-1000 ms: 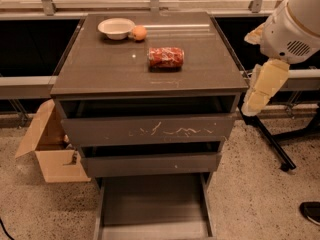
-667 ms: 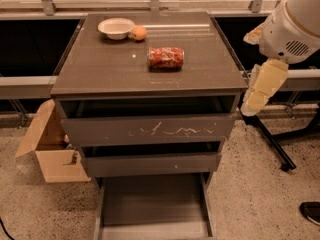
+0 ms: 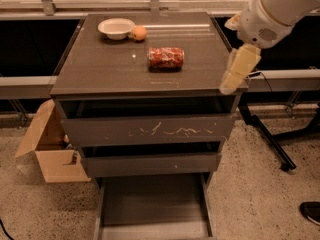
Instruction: Place coke can into bottom drawer
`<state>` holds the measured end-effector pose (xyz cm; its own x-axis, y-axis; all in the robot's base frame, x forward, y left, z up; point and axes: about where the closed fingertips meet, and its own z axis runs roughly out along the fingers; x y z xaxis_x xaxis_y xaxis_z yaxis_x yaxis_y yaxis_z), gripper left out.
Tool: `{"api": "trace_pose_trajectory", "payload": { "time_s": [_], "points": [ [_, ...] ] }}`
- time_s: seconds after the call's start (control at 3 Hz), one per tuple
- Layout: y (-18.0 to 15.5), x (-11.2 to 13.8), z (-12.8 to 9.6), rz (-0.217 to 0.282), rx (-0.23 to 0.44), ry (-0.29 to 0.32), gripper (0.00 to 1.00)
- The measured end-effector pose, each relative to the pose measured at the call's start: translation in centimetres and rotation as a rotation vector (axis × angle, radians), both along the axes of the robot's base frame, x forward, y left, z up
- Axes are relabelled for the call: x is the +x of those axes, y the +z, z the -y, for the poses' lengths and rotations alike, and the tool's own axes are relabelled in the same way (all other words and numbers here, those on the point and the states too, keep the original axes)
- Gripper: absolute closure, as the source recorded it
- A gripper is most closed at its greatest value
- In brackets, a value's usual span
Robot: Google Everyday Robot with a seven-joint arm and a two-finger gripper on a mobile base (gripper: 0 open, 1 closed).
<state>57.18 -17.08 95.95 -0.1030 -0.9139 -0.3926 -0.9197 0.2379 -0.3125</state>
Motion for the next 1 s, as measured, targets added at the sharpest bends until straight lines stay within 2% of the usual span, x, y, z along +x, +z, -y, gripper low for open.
{"api": "trace_pose_trajectory", "payload": {
  "time_s": [0.33,0.67,1.0],
  "points": [
    [-0.5,5.5,-2.7,0.029,0.081,0.035,0.0],
    [-1.5,9.8,-6.4,0.028,0.156,0.083,0.0],
    [-3.1,12.8,-9.7,0.004,0.214,0.123,0.0]
  ]
}}
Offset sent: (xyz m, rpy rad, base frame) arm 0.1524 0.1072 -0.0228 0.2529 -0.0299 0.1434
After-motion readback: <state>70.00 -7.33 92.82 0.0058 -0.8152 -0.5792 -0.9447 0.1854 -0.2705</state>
